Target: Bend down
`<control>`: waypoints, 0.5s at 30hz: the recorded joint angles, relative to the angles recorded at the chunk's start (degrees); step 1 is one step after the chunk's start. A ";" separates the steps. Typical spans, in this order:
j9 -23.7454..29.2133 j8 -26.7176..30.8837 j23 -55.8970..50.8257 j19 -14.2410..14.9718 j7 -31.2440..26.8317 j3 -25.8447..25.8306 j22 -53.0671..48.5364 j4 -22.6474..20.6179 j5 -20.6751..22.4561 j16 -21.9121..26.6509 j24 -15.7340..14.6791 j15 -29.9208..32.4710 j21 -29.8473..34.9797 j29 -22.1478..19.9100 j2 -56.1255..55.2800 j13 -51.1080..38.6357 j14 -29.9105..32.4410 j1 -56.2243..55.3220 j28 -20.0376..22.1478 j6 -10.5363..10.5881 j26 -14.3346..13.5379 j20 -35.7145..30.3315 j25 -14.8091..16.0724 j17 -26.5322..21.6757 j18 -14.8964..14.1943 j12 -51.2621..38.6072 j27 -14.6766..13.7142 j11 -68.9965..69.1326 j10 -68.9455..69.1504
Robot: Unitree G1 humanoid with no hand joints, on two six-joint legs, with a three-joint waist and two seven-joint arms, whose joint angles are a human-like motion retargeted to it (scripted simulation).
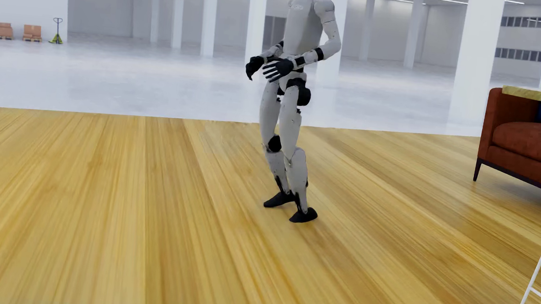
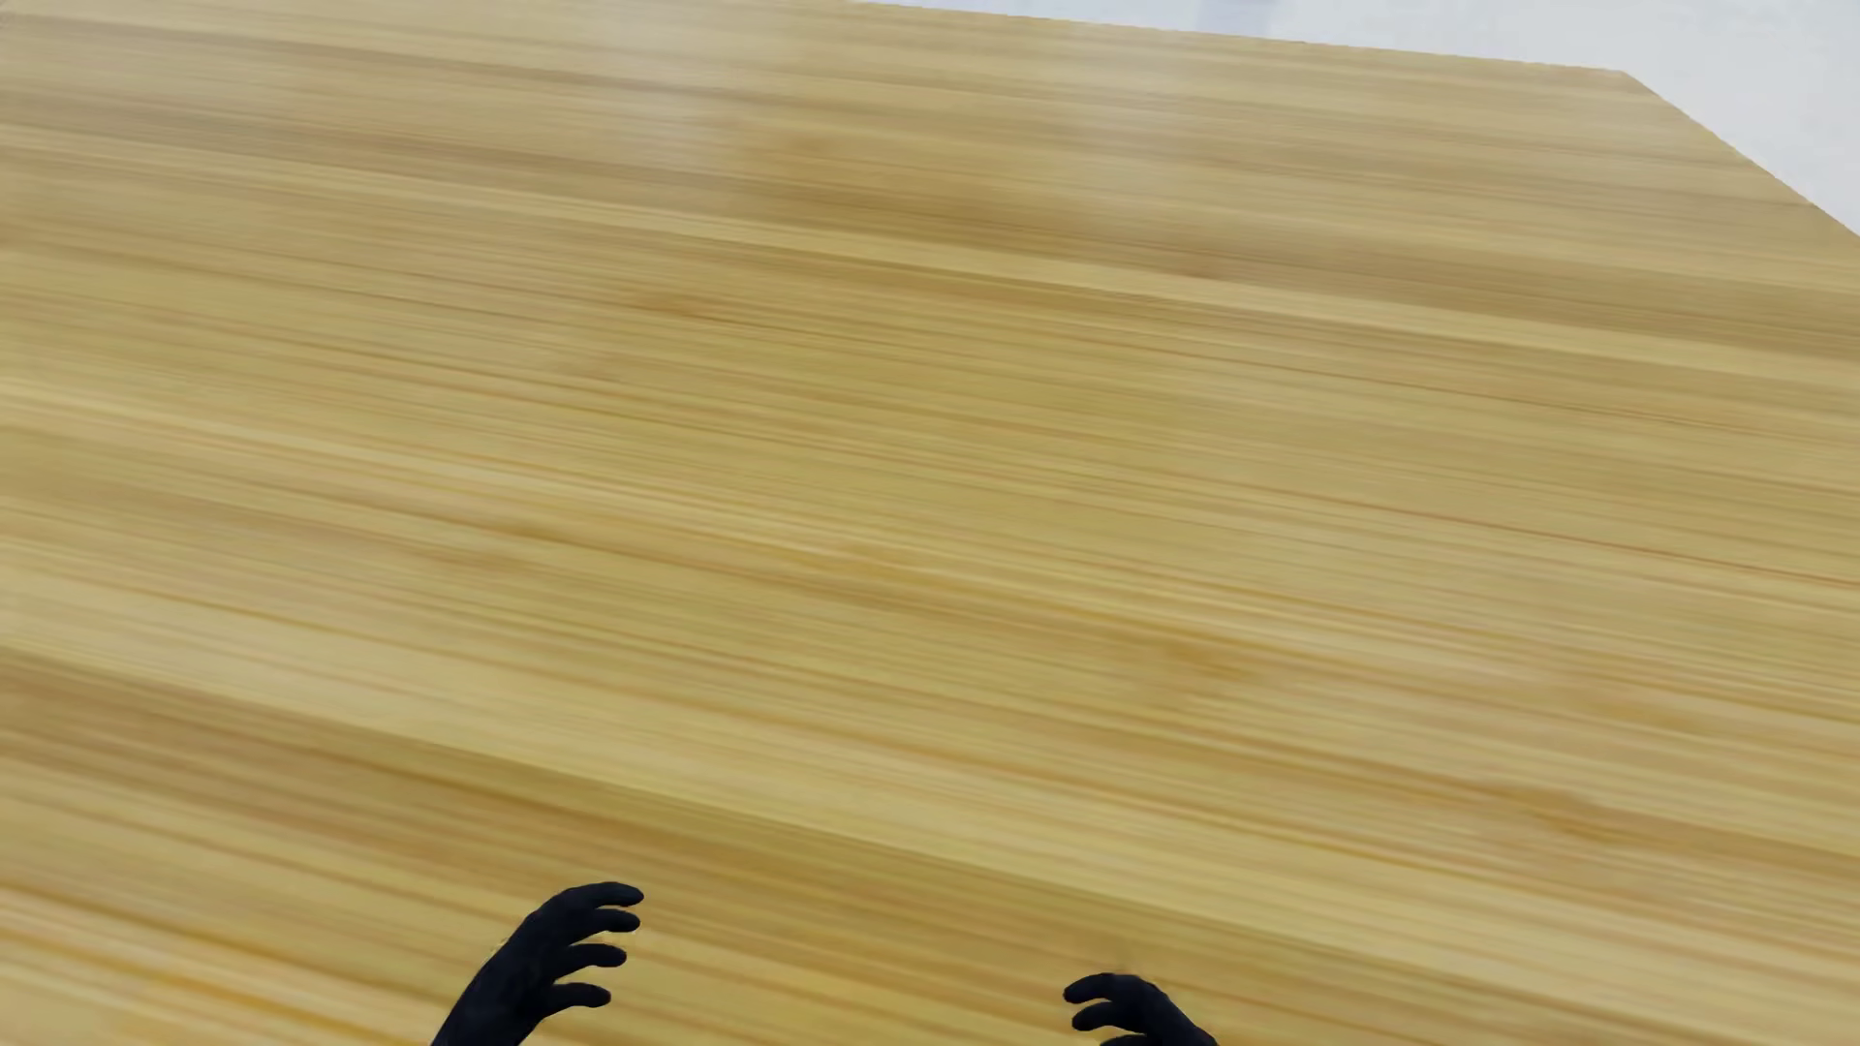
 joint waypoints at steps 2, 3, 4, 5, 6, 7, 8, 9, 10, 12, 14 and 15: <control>0.17 0.00 -0.76 0.00 0.00 -0.07 0.29 0.02 0.06 -0.30 0.00 0.12 1.88 0.00 0.13 -1.45 0.28 -0.23 0.00 0.15 0.00 -0.09 0.00 -1.38 0.00 -0.25 0.00 0.07 0.09; 0.26 0.00 -0.30 0.00 0.00 0.03 0.28 -0.08 -0.01 -0.36 0.00 0.21 1.60 0.00 0.17 -1.50 0.40 -0.30 0.00 0.09 0.00 0.01 0.00 -1.19 0.00 -0.22 0.00 0.03 0.10; 0.33 0.00 -0.52 0.00 0.00 -0.05 0.34 0.02 0.04 -0.42 0.00 0.22 1.67 0.00 0.14 -1.52 0.54 -0.40 0.00 0.14 0.00 0.09 0.00 -1.17 0.00 -0.28 0.00 0.09 0.14; 0.45 0.00 -0.68 0.00 0.00 -0.04 0.09 0.01 0.02 -0.44 0.00 0.27 1.70 0.00 0.15 -1.47 0.57 -0.36 0.00 0.16 0.00 0.26 0.00 -1.14 0.00 -0.10 0.00 0.08 0.11; 0.43 0.00 -0.48 0.00 0.00 0.00 0.17 0.07 0.07 -0.55 0.00 0.22 1.62 0.00 -0.12 -1.58 0.61 -0.49 0.00 0.25 0.00 0.34 0.00 -1.18 0.00 -0.06 0.00 0.06 0.05; 0.26 0.00 -0.32 0.00 0.00 0.31 0.12 0.31 0.30 -0.48 0.00 0.23 0.98 0.00 -0.58 -1.13 0.60 -0.75 0.00 0.39 0.00 0.25 0.00 -0.61 0.00 -0.13 0.00 0.79 -0.04; 2.03 0.00 -0.36 0.00 0.00 -1.21 0.29 -0.71 -0.53 -0.48 0.00 2.45 1.25 0.00 1.28 -1.40 0.21 -0.08 0.00 0.11 0.00 -0.02 0.00 -1.02 0.00 -0.60 0.00 -3.72 0.56; 2.18 0.00 -0.39 0.00 0.00 -1.55 0.71 -0.54 -0.30 -0.51 0.00 3.18 1.04 0.00 1.23 -1.41 0.38 -0.52 0.00 0.29 0.00 0.20 0.00 -1.25 0.00 -0.64 0.00 -4.04 0.72; 2.26 0.00 0.08 0.00 0.00 -1.20 0.89 -0.49 -0.22 -0.30 0.00 3.21 0.57 0.00 0.74 -1.27 0.58 -0.83 0.00 0.33 0.00 0.09 0.00 -0.99 0.00 -0.68 0.00 -3.68 0.63; 3.07 0.00 0.30 0.00 0.00 -1.22 1.01 -0.63 -0.20 -0.04 0.00 0.80 -0.37 0.00 0.31 -1.49 0.87 -1.13 0.00 0.36 0.00 0.07 0.00 -1.16 0.00 -0.45 0.00 1.15 0.60; 4.67 0.00 0.34 0.00 0.00 -1.62 1.07 -0.59 -0.16 0.35 0.00 2.67 -1.46 0.00 0.15 -1.94 1.38 -1.74 0.00 0.53 0.00 -0.45 0.00 -0.87 0.00 -0.76 0.00 -4.51 0.81; 5.41 0.00 0.32 0.00 0.00 -1.45 1.47 -0.51 -0.07 0.64 0.00 1.12 -1.51 0.00 -0.81 -2.92 1.99 -2.69 0.00 0.67 0.00 -0.86 0.00 -1.14 0.00 -1.71 0.00 0.14 0.86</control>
